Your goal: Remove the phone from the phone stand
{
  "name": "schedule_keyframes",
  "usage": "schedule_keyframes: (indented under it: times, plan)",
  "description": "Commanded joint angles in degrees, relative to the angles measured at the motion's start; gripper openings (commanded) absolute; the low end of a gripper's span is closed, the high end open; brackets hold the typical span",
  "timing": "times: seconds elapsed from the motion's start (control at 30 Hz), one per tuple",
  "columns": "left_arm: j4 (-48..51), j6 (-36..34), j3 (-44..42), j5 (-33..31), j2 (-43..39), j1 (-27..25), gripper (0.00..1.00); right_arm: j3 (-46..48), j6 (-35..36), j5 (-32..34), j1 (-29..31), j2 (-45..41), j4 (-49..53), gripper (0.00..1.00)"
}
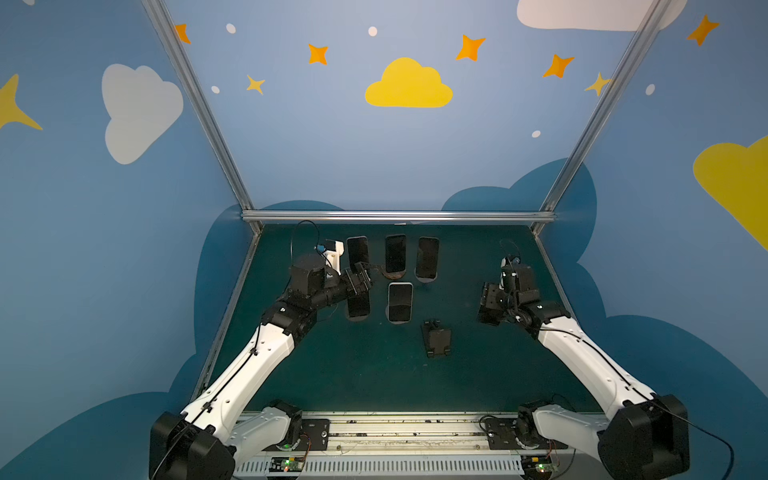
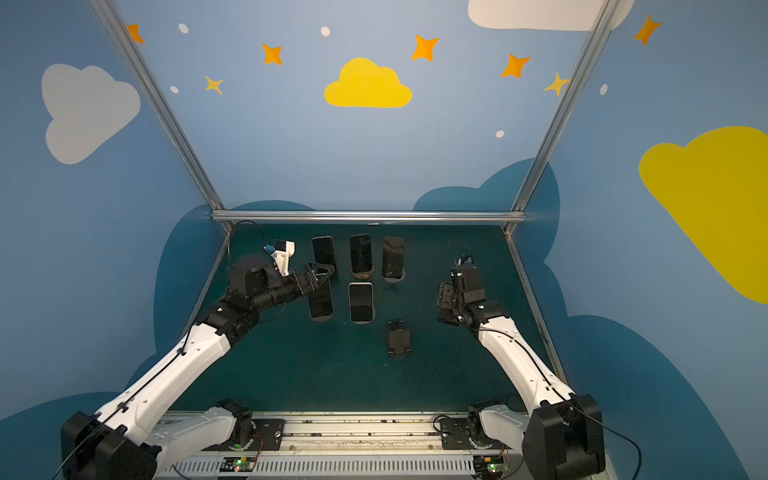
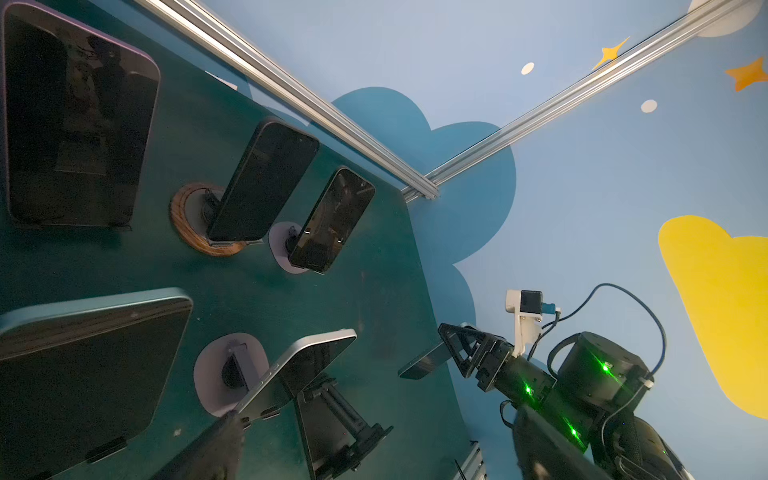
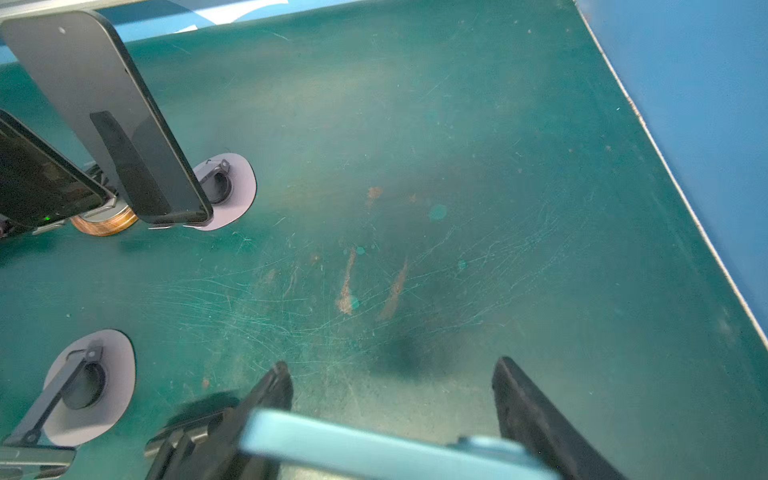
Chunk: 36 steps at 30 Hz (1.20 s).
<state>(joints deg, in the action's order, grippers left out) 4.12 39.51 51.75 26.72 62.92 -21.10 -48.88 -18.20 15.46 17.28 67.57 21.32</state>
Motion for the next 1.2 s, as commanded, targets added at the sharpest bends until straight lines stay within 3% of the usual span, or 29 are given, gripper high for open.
schedule_keyframes:
  times: [0.0, 0.23, 0.6, 1.17]
  plan:
    - [0.9, -0.8, 1.7, 1.3, 0.5, -0.3, 1.00, -3.0, -0.2, -0.7, -0.4, 1.3, 0.8, 0.58]
    - [0.9, -0.6, 1.8, 1.8, 1.1, -0.8, 1.00, -4.5, 1.8, -1.2, -1.5, 5.7, 0.0, 0.58]
    - [1.4, -1.1, 2.0, 1.5, 1.9, -1.3, 1.00, -17.1, 9.4, -1.9, -4.2, 20.1, 0.6, 0.57]
    - [1.7, -1.1, 2.4, 2.3, 3.2, -1.5, 0.99, -47.6, 9.5, -9.2, -5.6, 47.9, 26.3, 0.57]
